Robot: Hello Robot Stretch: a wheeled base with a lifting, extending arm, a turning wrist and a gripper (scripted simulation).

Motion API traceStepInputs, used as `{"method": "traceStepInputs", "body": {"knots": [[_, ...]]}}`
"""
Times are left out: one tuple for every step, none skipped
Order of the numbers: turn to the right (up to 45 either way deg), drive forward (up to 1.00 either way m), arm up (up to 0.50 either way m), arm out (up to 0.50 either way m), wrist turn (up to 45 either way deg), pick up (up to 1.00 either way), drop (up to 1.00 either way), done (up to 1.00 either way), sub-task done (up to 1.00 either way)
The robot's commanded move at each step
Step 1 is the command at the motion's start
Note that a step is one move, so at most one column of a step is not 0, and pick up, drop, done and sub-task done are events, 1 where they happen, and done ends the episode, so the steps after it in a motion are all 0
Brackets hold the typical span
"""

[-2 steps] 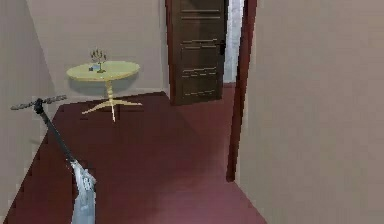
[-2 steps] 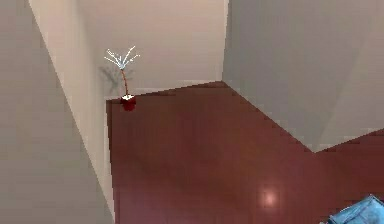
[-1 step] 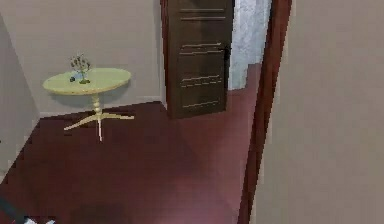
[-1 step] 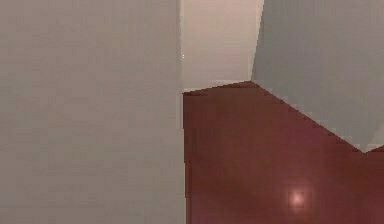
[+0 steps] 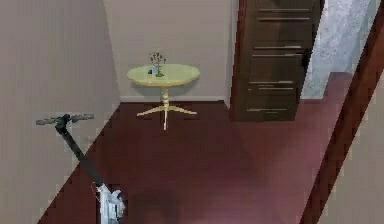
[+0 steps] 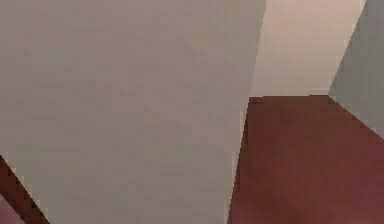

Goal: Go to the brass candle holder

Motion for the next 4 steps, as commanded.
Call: {"method": "traceStepInputs", "body": {"knots": [[0.0,1.0,0.0,0.0,0.0,0.0,0.0,0.0,0.0],[-6.0,0.0,0.0,0.0,0.0,0.0,0.0,0.0,0.0],[0.0,0.35,0.0,0.0,0.0,0.0,0.0,0.0,0.0],[-24.0,0.0,0.0,0.0,0.0,0.0,0.0,0.0,0.0]]}}
